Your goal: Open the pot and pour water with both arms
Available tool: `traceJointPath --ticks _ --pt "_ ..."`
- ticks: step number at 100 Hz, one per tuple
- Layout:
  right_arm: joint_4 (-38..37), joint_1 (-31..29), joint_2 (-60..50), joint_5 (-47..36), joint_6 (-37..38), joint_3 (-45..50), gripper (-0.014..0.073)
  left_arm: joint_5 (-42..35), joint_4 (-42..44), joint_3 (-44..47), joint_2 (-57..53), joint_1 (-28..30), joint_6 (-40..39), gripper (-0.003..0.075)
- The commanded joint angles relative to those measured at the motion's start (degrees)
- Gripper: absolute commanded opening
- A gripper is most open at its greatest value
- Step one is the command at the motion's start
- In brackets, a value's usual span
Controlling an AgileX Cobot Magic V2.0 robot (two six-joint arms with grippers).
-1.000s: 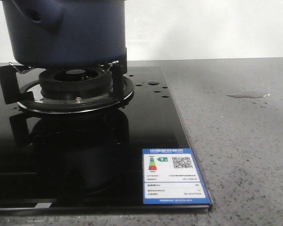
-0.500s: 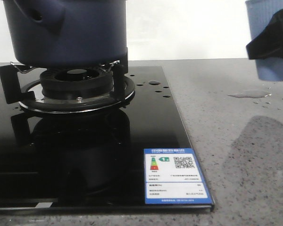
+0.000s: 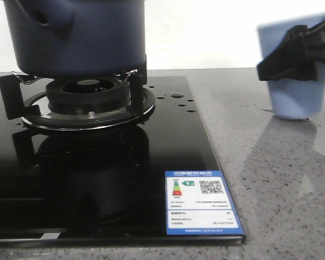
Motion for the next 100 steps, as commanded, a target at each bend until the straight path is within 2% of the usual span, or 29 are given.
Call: traceJointPath --ticks 1,28,65,72,84,91,100 --pt "0.8 -0.2 -1.1 -4.7 0.2 -1.4 0.0654 -0.4 -4.0 -1.9 -1.5 -0.4 0.0 0.0187" --pt "0.8 -0.2 -4.4 -7.9 0.2 -1.4 0.0642 -0.7 -3.3 -1.9 -1.5 -0.4 0.1 0.0187" --pt "0.8 -0.2 -17.5 -7.1 0.2 -1.4 0.0641 -1.1 -3.3 -1.9 4.6 -0.4 0.6 0.0187" --pt "0.8 -0.2 -21.1 -6.6 0.2 -1.4 0.0619 -1.1 -3.3 -1.9 5.9 -0.4 0.6 0.0187" --pt "0.8 -0.2 -27.0 -5.0 0.2 -1.4 0.0487 -1.1 -3.3 -1.9 8.0 -0.4 0.6 0.0187" --pt "0.8 -0.2 -30.6 -4.4 0.2 -1.4 0.035 -1.2 -3.1 -1.9 8.9 -0.3 0.6 0.0187" --pt "0.8 -0.2 -35.1 -3.5 0.2 -1.4 0.0118 -2.5 -2.3 -1.9 9.1 -0.3 0.6 0.0187"
